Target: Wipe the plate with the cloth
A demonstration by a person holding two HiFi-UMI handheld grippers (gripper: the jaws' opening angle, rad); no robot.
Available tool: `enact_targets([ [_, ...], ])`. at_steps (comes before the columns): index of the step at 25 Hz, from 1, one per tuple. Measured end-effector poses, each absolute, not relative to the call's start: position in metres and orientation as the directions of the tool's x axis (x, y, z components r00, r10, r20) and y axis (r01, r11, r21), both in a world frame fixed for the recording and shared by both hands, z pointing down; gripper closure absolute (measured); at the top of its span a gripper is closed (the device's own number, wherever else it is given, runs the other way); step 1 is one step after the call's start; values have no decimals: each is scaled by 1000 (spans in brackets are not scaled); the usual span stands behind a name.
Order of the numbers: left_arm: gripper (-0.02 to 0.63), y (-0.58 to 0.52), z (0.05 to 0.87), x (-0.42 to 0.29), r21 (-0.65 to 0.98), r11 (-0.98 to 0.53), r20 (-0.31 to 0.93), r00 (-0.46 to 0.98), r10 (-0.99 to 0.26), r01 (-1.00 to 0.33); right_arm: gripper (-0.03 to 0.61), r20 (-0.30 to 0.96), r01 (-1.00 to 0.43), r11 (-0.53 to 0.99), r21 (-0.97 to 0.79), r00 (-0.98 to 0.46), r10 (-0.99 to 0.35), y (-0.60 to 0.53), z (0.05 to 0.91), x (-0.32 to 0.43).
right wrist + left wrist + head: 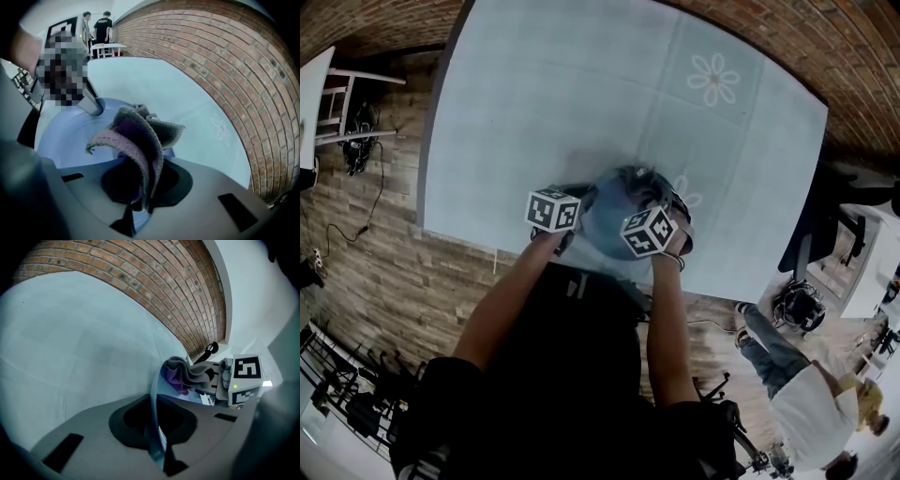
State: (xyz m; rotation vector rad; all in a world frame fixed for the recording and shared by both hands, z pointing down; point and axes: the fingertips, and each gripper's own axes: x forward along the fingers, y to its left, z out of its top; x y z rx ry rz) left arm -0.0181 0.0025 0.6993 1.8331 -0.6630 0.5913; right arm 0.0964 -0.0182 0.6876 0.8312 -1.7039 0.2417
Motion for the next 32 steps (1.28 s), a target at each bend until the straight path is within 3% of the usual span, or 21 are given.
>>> enact_targets([
  [32, 568, 1, 700, -20, 651, -301, 678, 712, -182, -697, 520, 942, -437, 894, 104, -246, -229, 127, 691, 29],
])
